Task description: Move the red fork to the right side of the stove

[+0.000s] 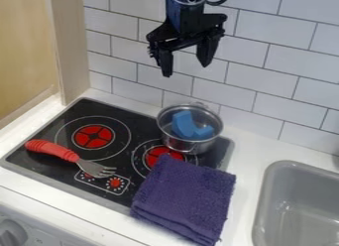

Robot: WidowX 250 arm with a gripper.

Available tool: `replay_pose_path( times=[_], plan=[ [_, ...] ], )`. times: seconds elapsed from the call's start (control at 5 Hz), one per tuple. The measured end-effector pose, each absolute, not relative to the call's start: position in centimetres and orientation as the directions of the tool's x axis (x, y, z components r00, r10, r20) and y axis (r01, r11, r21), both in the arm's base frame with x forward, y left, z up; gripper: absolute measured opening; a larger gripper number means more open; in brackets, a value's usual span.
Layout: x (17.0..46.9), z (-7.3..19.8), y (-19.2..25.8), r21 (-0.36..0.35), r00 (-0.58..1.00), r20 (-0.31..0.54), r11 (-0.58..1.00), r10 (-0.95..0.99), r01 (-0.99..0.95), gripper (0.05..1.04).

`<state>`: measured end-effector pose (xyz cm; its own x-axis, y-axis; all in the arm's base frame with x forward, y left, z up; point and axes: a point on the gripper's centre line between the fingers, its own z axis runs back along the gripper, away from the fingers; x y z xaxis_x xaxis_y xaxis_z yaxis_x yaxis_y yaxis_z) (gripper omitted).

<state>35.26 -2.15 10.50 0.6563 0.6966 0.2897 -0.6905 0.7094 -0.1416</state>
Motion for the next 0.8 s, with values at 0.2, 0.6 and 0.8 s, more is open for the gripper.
replay_pose_path(
  times=[0.2, 0.6, 0.8],
  plan=[
    [34.5, 9.0, -2.2, -0.103, 0.671, 0.263, 0.711, 0.694, -0.695, 0.999],
    [32.9, 9.5, -0.9, -0.058, 0.636, 0.293, 0.677, 0.714, -0.733, 0.999],
    [31.4, 9.9, -0.3, -0.056, 0.624, 0.297, 0.666, 0.723, -0.744, 0.999]
  ],
)
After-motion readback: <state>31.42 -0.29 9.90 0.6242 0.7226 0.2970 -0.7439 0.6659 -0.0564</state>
